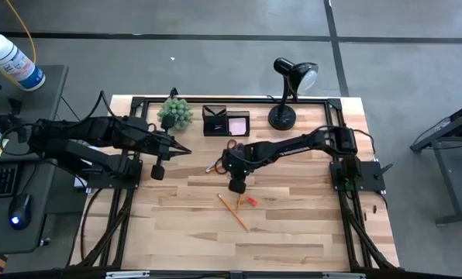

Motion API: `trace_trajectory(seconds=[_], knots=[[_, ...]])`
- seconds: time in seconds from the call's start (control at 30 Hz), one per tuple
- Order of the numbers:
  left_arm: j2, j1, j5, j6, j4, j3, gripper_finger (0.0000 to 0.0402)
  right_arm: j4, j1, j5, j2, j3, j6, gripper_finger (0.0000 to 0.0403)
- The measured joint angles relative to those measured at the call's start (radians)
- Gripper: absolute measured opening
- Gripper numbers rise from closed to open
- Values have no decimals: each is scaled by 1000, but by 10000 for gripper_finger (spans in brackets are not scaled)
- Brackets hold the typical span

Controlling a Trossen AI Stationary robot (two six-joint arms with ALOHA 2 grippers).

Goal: Pick and place office supplies into organizer
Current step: Put the black binder clip into the black desk organizer

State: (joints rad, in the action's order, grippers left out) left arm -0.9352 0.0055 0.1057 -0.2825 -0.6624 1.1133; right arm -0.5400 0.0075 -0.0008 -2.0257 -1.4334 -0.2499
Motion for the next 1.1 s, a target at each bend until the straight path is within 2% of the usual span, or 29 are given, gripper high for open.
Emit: trace_trajectory(seconds=[0.17, 0.83, 0.9, 1.03, 1.1], knots=[[0, 1, 0, 0, 1, 0, 3, 26, 1, 29, -23, 0, -14, 73], [0, 1, 4, -25, 8, 0, 3, 3, -7, 4, -71, 0, -12, 71], [0, 1, 4, -25, 8, 0, 3, 2, -7, -3, -71, 0, -12, 59], [0, 1, 4, -27, 8, 0, 3, -2, -8, -20, -70, 0, -12, 10], [0, 1, 4, -28, 8, 0, 3, -3, -8, -28, -70, 0, -17, 8]])
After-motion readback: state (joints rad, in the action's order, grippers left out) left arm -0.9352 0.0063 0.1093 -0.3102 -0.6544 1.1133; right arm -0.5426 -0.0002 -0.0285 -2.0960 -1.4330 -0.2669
